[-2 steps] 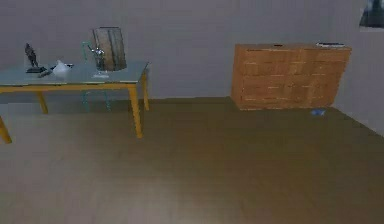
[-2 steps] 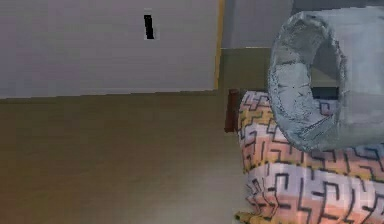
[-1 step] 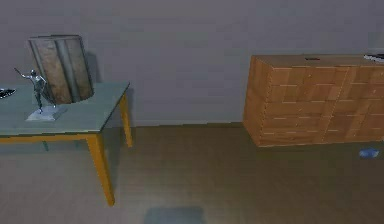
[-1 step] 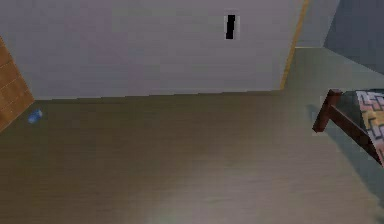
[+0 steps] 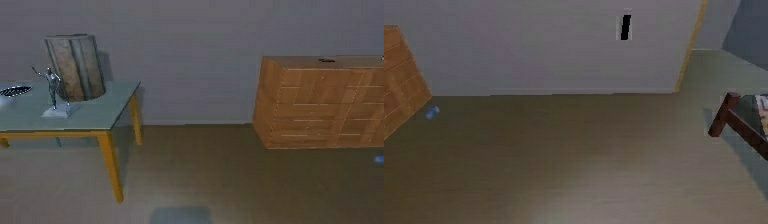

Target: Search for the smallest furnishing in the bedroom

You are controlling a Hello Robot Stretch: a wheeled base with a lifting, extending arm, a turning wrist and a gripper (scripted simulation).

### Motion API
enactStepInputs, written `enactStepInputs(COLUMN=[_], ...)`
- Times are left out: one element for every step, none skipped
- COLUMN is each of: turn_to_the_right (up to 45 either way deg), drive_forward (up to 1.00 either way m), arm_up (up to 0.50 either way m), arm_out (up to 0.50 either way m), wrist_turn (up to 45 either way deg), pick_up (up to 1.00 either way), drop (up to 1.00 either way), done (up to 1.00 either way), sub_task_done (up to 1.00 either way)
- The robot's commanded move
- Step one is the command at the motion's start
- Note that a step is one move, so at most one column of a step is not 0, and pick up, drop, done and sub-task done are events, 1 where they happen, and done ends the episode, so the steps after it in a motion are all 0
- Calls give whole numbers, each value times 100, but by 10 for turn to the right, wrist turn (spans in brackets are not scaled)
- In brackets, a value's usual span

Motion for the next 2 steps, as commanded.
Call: enactStepInputs(turn_to_the_right=[60,0], drive_forward=[0,85], arm_up=[0,0], arm_out=[0,0], wrist_turn=[0,0], pick_up=[0,0], drop=[0,0], done=[0,0], sub_task_done=[0,0])
